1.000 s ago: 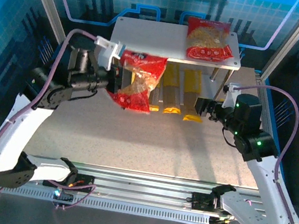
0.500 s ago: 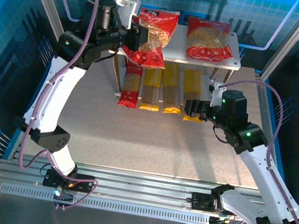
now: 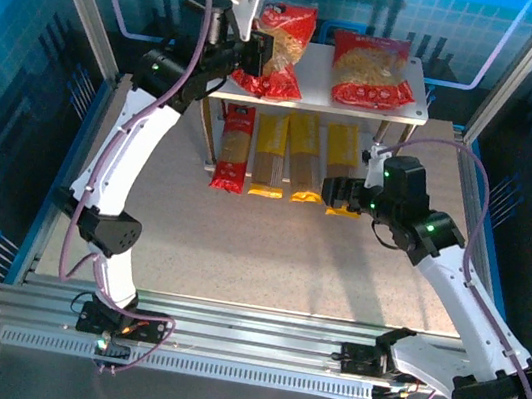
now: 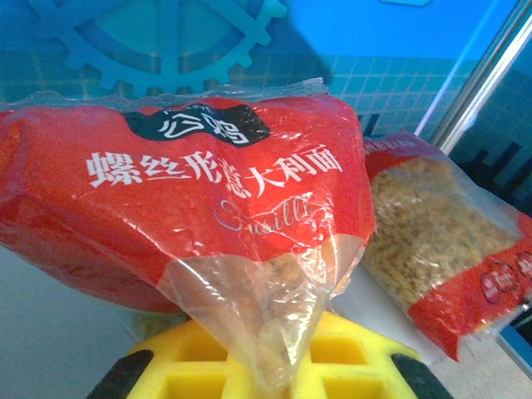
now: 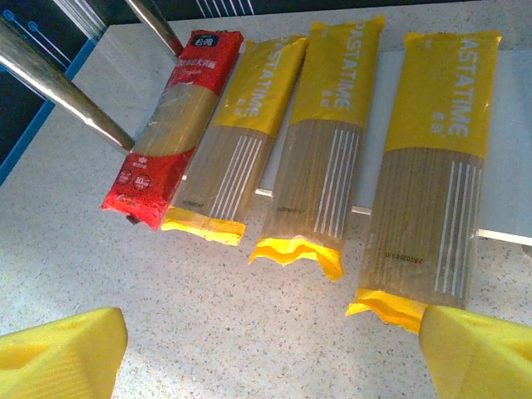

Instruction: Place and organize the pasta boxes and bags onto the shelf

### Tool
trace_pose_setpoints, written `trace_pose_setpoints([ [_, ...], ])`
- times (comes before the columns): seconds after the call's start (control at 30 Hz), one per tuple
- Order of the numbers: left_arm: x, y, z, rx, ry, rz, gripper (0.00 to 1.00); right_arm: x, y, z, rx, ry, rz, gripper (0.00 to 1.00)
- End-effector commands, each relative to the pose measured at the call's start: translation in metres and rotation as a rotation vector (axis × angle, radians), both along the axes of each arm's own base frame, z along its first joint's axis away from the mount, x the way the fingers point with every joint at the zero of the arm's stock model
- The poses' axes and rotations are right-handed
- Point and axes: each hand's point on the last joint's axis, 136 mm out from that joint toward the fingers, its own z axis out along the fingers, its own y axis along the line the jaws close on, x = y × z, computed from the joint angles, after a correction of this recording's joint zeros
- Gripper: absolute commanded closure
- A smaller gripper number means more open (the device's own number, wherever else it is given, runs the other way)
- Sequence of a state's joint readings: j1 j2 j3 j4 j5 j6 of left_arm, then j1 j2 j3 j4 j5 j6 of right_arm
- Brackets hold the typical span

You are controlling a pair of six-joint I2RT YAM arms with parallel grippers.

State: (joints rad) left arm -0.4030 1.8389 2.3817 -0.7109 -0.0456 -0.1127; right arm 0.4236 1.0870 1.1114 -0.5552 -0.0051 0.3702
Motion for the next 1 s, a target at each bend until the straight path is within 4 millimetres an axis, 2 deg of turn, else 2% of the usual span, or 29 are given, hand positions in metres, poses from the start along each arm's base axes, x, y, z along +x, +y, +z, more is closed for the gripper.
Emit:
trace_pose_setpoints([
  [0.0, -0.004, 0.013, 0.082, -0.060, -0.278, 0.055, 1.00, 0.002, 0.009, 0.002, 0.016, -0.011, 0.024, 0.08],
  [0.23, 0.015, 0.009, 0.062, -0.038, -0.247, 0.076, 1.00, 0.005, 0.012, -0.004, 0.011, 0.006, 0.027, 0.08],
  [0.4, 0.026, 0.013, 0.040, 0.013, -0.206, 0.113, 0.99, 0.003, 0.008, -0.006, -0.003, 0.007, 0.020, 0.08],
  [0.5, 0.035, 0.015, 0.018, 0.050, -0.172, 0.139, 0.90, 0.002, 0.006, -0.007, -0.008, 0.007, 0.013, 0.08],
  [0.53, 0.037, 0.015, 0.010, 0.061, -0.156, 0.142, 0.83, 0.002, 0.006, -0.008, -0.008, 0.008, 0.010, 0.08],
  [0.6, 0.040, 0.014, -0.002, 0.071, -0.125, 0.139, 0.61, 0.001, 0.005, -0.007, -0.007, 0.008, 0.008, 0.08],
  [0.63, 0.041, 0.013, -0.007, 0.072, -0.110, 0.137, 0.45, 0.001, 0.004, -0.007, -0.008, 0.007, 0.006, 0.08],
  [0.67, 0.042, 0.013, -0.011, 0.072, -0.096, 0.142, 0.22, 0.000, 0.004, -0.007, -0.010, 0.008, 0.004, 0.08],
  [0.7, 0.042, 0.014, -0.014, 0.071, -0.086, 0.149, 0.04, 0.000, 0.004, -0.007, -0.009, 0.008, 0.004, 0.08],
  [0.8, 0.041, 0.016, -0.013, 0.069, -0.080, 0.158, 0.01, 0.000, 0.003, -0.006, -0.006, 0.005, 0.001, 0.08],
  [0.97, 0.028, 0.029, 0.008, 0.053, -0.147, 0.197, 0.01, -0.001, 0.004, -0.006, 0.002, 0.006, 0.001, 0.08],
])
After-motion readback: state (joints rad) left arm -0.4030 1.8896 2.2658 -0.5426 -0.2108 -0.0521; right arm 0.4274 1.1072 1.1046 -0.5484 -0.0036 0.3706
